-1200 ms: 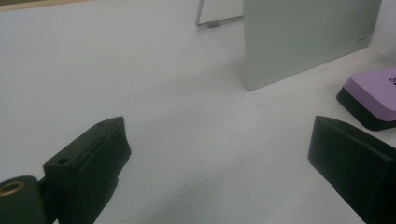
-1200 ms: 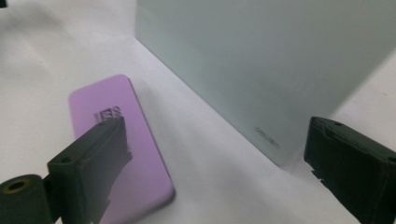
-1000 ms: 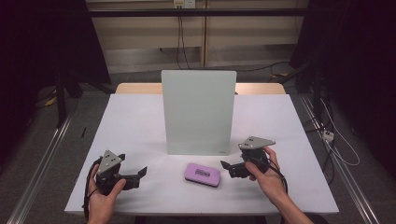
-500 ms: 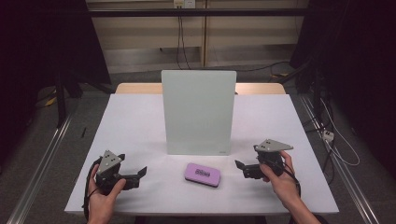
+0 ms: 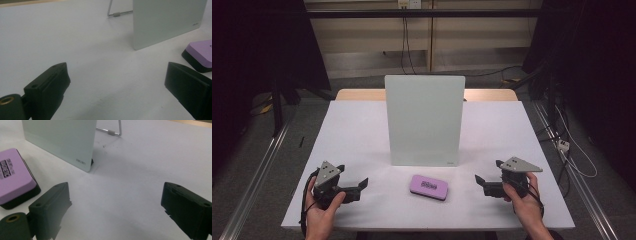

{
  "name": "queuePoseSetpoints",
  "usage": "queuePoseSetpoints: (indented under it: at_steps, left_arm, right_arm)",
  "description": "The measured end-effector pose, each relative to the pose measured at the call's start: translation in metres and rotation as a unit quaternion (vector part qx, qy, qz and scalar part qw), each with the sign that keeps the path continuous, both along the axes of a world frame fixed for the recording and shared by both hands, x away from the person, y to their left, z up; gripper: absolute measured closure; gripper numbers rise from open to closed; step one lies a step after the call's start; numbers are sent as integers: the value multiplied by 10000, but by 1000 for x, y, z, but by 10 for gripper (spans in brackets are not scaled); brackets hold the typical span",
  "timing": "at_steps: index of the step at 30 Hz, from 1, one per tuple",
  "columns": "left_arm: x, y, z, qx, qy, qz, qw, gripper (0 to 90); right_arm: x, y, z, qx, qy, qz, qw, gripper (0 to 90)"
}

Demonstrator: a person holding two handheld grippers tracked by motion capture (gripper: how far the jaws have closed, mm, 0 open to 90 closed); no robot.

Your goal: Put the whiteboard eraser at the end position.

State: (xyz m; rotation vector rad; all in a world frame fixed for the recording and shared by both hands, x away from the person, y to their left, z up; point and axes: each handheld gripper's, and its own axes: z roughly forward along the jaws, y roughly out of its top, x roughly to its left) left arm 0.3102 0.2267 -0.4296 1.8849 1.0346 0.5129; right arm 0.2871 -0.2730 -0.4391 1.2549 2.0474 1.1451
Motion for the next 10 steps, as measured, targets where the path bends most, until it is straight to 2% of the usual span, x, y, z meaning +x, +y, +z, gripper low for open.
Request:
queuePoseSetpoints:
  at_steps: [10]
  left_arm:
    - [1, 2, 0, -17, 2, 18, 10000, 54]
  right_arm:
    - [1, 0, -2, 87, 20, -72, 9999, 80]
